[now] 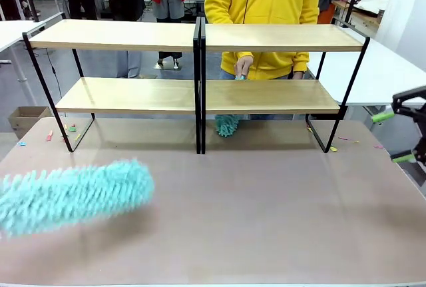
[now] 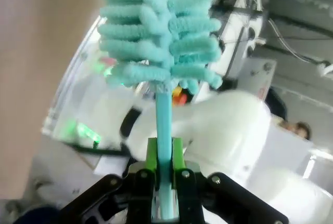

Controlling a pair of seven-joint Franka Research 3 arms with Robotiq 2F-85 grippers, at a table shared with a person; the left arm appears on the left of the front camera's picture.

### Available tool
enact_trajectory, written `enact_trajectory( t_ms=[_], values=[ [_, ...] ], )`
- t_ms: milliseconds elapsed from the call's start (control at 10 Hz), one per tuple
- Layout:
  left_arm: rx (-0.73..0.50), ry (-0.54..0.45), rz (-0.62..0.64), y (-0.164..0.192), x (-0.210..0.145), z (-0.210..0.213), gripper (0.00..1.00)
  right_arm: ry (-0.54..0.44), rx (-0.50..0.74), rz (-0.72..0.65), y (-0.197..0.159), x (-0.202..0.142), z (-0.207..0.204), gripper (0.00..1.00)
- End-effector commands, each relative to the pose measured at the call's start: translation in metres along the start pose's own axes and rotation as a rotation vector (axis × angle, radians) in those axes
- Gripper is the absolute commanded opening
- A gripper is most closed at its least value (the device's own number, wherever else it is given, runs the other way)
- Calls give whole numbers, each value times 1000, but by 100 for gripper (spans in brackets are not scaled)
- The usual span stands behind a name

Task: Clean the shelves.
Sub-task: Place the Duster on the table.

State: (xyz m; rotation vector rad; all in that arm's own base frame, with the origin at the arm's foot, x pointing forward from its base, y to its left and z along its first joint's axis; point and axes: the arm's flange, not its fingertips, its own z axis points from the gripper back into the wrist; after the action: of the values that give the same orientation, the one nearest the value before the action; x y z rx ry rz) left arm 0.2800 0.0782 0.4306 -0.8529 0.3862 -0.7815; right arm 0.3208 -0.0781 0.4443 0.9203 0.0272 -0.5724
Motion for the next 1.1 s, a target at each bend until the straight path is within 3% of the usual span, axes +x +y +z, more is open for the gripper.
enact_trajectory(
  t_ms=[0, 100, 200, 300, 500, 600, 700, 1000],
  values=[
    [58, 99, -6, -5, -8, -10, 12, 0, 1, -49, -87, -60, -83, 100],
    [58, 99, -6, -5, -8, -10, 12, 0, 0, 0, 0, 0, 0, 100],
    [58, 99, -6, -5, -8, -10, 12, 0, 0, 0, 0, 0, 0, 100],
    [19, 29, 22, 0, 1, 0, 12, 0, 0, 0, 0, 0, 0, 100],
    [21, 126, -181, 31, 51, 10, 12, 0, 0, 0, 0, 0, 0, 100],
    [39, 120, -241, 39, 70, 15, 12, 0, 0, 0, 0, 0, 0, 100],
    [53, 143, -251, 45, 83, 23, 12, 0, 0, 0, 0, 0, 0, 100],
    [86, 87, -211, 60, 97, 45, 12, 0, 0, 0, 0, 0, 0, 100]
  ],
)
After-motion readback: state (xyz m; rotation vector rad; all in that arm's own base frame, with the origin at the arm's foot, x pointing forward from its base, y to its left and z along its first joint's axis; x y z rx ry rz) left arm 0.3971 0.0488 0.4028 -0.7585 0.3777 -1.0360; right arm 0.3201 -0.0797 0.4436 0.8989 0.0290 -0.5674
